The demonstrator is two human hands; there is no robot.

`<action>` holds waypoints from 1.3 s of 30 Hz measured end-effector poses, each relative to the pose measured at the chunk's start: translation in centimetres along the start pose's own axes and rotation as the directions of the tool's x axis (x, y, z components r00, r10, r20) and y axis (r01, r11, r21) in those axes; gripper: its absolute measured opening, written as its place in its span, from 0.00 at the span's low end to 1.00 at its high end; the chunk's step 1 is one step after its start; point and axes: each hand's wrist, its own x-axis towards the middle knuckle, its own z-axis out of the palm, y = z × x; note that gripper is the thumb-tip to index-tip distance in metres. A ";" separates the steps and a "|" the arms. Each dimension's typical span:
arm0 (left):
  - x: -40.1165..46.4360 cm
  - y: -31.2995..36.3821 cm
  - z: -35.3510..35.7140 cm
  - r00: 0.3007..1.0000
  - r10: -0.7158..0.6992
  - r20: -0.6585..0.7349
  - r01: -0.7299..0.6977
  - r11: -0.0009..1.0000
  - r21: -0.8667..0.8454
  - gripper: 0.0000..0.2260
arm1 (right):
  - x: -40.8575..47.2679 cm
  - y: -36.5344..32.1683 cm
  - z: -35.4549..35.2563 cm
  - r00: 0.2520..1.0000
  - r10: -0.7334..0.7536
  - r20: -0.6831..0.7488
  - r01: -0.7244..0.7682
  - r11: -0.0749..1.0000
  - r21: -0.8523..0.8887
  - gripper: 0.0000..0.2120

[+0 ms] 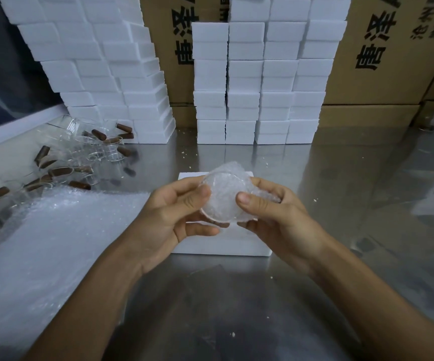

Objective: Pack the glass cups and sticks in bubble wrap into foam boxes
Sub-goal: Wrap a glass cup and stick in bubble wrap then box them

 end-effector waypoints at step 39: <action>1.1 -1.7 -1.0 0.959 0.219 -0.181 -0.214 0.976 0.044 0.27 | 0.9 -0.7 -1.1 0.962 0.103 -0.251 -0.057 0.981 0.185 0.04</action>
